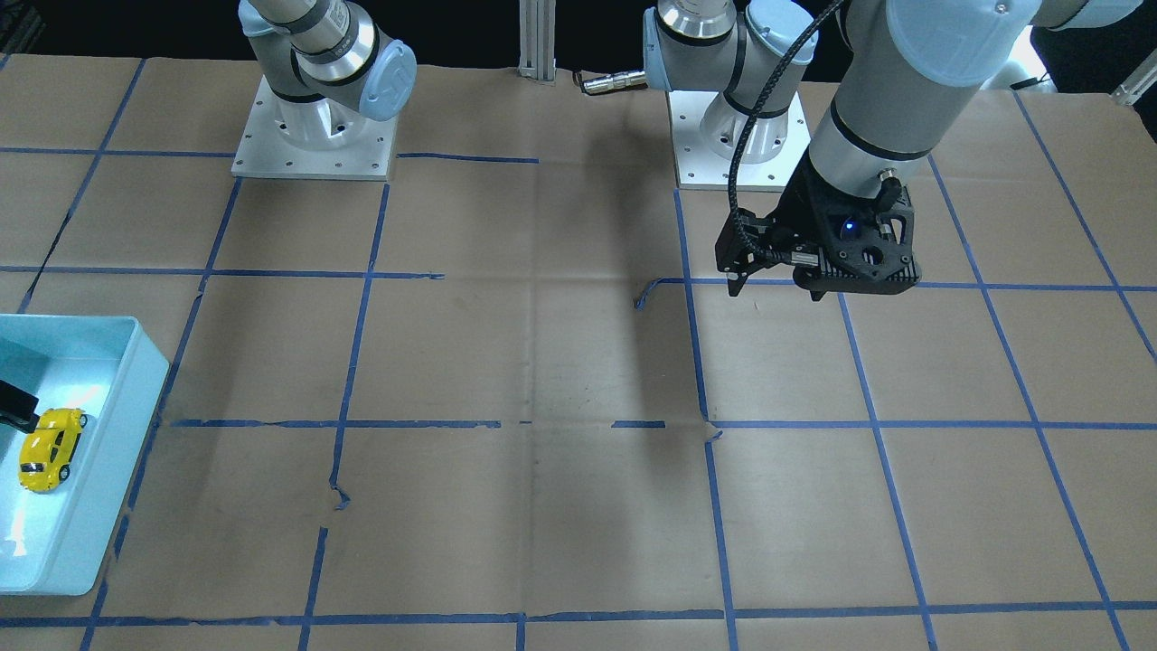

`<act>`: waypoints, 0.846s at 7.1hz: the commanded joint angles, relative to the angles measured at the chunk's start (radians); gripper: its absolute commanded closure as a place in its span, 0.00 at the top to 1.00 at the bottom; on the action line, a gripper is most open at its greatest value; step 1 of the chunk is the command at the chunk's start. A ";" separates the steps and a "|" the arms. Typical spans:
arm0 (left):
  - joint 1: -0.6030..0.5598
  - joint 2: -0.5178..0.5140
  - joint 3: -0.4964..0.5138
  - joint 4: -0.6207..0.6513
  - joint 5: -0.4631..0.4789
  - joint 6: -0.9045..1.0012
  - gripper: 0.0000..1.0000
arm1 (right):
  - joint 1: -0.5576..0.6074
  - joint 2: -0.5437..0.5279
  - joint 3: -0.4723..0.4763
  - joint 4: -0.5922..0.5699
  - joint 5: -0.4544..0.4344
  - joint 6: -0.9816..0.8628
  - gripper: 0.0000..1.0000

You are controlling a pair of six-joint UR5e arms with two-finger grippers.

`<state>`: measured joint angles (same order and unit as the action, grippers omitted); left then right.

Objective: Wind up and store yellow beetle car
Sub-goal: 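Lower the car into the blue bin and open the right gripper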

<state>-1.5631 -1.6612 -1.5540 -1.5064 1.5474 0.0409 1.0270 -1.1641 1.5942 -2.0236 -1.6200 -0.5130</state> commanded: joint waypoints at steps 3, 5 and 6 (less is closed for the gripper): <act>0.000 0.000 -0.008 0.000 -0.001 0.013 0.88 | 0.086 -0.199 -0.174 0.396 0.078 0.170 0.99; -0.002 0.000 -0.006 0.000 -0.003 0.013 0.88 | 0.277 -0.247 -0.200 0.459 0.078 0.388 0.99; 0.000 0.000 -0.006 0.000 -0.006 0.013 0.88 | 0.363 -0.276 -0.200 0.468 0.078 0.443 0.99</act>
<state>-1.5638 -1.6613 -1.5607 -1.5064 1.5444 0.0536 1.2805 -1.4060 1.4009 -1.5793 -1.5430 -0.1619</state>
